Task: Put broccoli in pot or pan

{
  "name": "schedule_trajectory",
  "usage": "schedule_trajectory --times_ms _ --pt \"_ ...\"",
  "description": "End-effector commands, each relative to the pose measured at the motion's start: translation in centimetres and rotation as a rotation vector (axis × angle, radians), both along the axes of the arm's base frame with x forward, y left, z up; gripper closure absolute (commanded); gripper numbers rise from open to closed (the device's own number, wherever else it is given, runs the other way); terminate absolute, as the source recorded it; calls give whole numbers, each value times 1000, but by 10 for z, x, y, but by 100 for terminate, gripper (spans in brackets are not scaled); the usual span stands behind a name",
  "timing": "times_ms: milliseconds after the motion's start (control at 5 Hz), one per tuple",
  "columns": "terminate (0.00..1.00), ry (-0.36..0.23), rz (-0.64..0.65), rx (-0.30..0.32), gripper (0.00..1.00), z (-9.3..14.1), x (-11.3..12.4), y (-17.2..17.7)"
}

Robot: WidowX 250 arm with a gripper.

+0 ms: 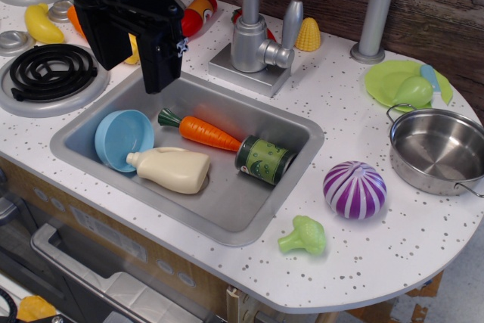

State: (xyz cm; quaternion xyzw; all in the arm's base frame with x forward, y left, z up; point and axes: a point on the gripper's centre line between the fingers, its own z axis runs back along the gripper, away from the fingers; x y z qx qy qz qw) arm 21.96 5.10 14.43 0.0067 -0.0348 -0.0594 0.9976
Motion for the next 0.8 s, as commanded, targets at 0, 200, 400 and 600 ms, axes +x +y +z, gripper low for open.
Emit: schedule_trajectory --times_ms 0,200,400,600 --pt "0 0 0 0 0 0 0 0" --pt "0 -4 10 -47 0 -15 -6 -38" --pt "0 -15 23 -54 0 -22 -6 -75" --pt "0 -47 50 -54 0 -32 -3 -108"
